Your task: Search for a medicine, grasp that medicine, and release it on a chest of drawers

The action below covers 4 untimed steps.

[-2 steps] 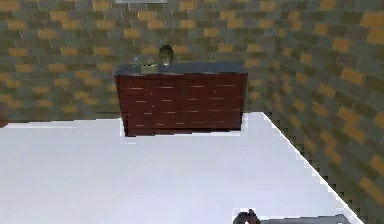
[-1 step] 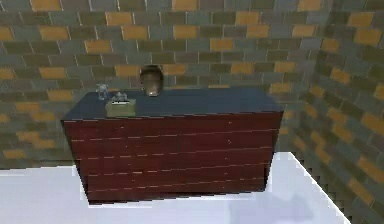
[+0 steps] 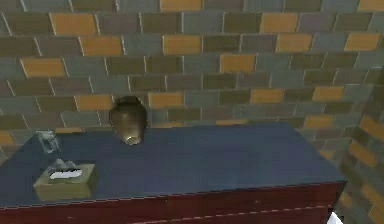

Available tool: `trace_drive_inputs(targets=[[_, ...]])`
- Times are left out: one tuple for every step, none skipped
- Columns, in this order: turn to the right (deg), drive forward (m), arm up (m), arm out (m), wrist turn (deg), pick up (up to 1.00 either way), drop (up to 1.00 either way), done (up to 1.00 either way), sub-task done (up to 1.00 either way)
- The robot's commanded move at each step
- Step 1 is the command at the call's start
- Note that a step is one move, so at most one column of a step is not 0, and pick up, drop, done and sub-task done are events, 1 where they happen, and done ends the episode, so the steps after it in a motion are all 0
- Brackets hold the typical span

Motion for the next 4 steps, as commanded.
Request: trace_drive_inputs(targets=[[45.0,0.0,0.0,0.0,0.0,0.0,0.0,0.0,0.0],[39.0,0.0,0.0,0.0,0.0,0.0,0.0,0.0,0.0],[-45.0,0.0,0.0,0.0,0.0,0.0,0.0,0.0,0.0],[-42.0,0.0,0.0,0.0,0.0,0.0,0.0,0.0,0.0]])
